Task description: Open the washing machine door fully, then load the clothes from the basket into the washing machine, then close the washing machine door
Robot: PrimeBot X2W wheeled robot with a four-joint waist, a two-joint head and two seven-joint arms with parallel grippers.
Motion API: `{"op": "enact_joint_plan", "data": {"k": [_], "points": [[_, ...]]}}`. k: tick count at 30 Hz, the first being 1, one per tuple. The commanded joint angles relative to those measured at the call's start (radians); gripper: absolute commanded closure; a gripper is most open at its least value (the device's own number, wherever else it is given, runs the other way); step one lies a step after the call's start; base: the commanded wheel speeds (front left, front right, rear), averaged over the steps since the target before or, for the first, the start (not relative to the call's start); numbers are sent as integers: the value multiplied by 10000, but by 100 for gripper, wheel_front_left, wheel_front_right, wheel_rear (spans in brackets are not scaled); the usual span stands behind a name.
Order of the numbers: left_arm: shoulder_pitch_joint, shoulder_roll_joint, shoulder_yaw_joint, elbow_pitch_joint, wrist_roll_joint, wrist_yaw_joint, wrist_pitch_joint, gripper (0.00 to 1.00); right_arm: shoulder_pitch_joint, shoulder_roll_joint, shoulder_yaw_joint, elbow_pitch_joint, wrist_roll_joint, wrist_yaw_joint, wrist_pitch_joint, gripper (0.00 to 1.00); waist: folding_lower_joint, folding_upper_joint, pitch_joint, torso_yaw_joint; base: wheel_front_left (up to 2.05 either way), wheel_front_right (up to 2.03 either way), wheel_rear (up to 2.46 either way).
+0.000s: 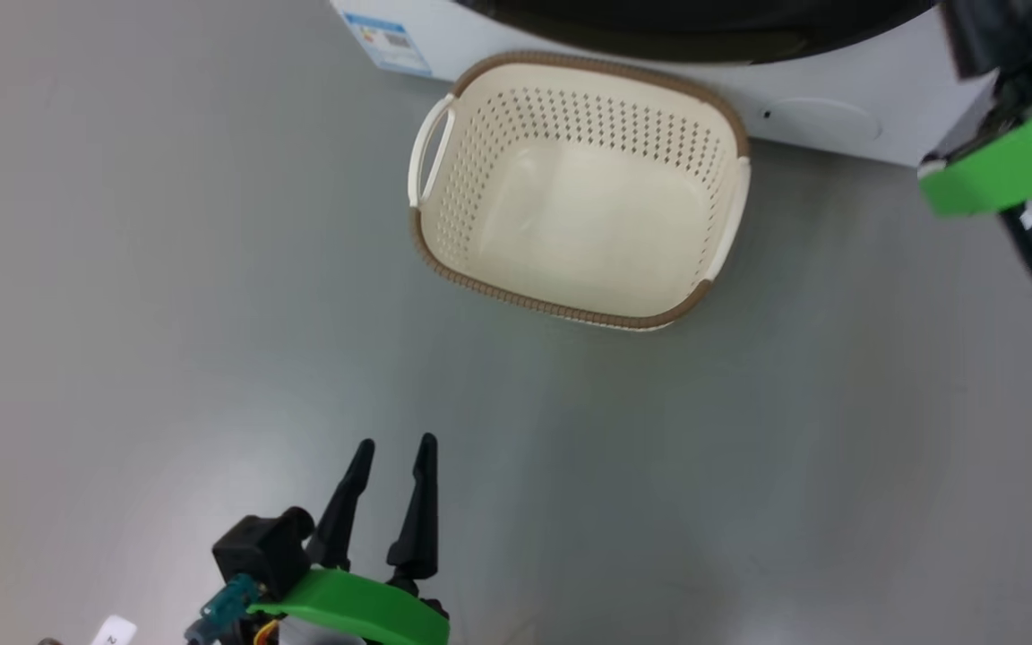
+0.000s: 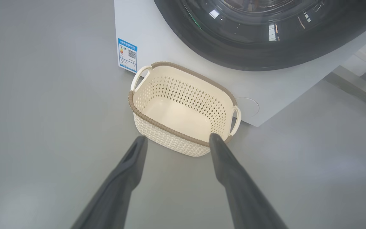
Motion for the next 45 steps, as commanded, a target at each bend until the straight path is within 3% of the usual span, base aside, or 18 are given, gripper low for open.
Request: {"op": "enact_joint_plan", "data": {"k": [1,3,4,17,23,38,45], "points": [[-51,170,445,-90,53,-26,-67,0,495,182,-24,-424,100,-67,29,26,0,-1,-669,-568,0,0,0],[-14,170,656,60,-25,-92,-67,0,1094,354,-159,-778,91,-67,29,3,0,-1,-989,-789,0,0,0],[-1,170,783,118,-17,-138,-67,0,1403,449,-227,-950,84,-67,29,0,0,-1,-1152,-912,0,0,0],[790,170,2210,822,853,-773,-67,0,5627,1649,-1189,-2505,-616,-67,29,0,0,-1,-3445,-2522,0,0,0],[1282,170,2544,966,1511,-706,-67,0,7730,2252,-1819,-2832,-885,-67,29,0,0,-1,-4314,-2851,0,0,0],[2028,169,3337,613,1998,-801,-67,0,9817,3612,-3262,-3753,-1726,-67,29,0,0,-1,-4950,-3642,0,0,0],[2223,169,3684,428,2050,-935,-67,0,10485,3897,-3804,-3948,-2025,-67,29,0,0,-1,-4895,-3914,0,0,0]]}}
